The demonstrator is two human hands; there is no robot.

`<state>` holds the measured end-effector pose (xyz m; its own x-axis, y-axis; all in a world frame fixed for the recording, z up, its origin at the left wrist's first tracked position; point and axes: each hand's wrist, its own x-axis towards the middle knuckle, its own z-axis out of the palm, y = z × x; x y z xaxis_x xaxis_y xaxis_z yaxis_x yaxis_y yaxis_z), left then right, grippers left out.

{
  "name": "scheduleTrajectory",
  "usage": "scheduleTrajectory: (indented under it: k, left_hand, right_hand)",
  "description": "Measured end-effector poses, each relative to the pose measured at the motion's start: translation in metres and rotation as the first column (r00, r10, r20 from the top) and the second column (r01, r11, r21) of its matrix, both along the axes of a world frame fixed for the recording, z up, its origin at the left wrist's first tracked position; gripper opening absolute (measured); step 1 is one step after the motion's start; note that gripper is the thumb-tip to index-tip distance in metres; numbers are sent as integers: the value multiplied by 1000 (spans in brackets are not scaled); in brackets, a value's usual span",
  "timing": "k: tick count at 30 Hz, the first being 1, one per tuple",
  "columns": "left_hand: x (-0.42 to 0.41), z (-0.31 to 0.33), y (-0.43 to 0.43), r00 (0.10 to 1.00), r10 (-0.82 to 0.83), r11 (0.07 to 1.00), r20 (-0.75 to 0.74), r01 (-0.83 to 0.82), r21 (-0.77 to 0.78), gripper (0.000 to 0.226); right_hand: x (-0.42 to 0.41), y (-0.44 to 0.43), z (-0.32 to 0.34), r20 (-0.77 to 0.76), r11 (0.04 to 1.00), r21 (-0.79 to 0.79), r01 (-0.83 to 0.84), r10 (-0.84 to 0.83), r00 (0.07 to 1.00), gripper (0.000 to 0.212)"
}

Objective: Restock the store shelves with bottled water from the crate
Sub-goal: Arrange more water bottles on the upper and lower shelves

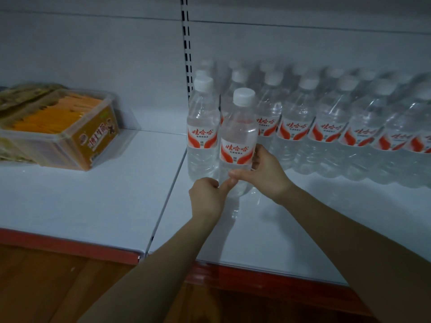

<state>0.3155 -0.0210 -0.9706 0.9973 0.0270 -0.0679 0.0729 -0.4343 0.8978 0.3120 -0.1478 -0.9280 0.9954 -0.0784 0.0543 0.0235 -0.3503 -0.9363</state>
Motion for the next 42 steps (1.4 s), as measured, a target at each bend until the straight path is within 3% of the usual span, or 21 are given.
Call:
scheduleTrajectory:
  k: [7,22,26,30,34,38,42]
  left_hand:
    - [12,0,-10,985,147,973,-95,-161,-164,41]
    - [22,9,-17,982,140,976,-126,-158,-146,36]
    - [17,12,-16,984,119,981,-132,-137,-135,34]
    - [-2,17,-2,993,2,997,-119,-11,-71,33]
    - [-33,31,27,978,-192,976,-82,199,90,41]
    - [-60,41,62,941,-333,881,-57,332,336,38]
    - [-88,47,107,906,-387,786,-173,422,452,40]
  right_hand:
    - [18,3,-3,4,1000,-21,-15,15,1000,62]
    - [31,8,-4,-44,1000,-20,21,-21,999,61]
    - [30,13,-6,-82,995,-12,101,-102,991,53]
    - [9,22,-16,-56,975,-38,218,-220,974,53]
    - [-31,39,-28,26,954,-3,298,-298,954,53]
    - [-73,74,-33,-11,970,79,232,-231,973,50]
    - [-107,109,-35,-75,980,151,130,-120,990,44]
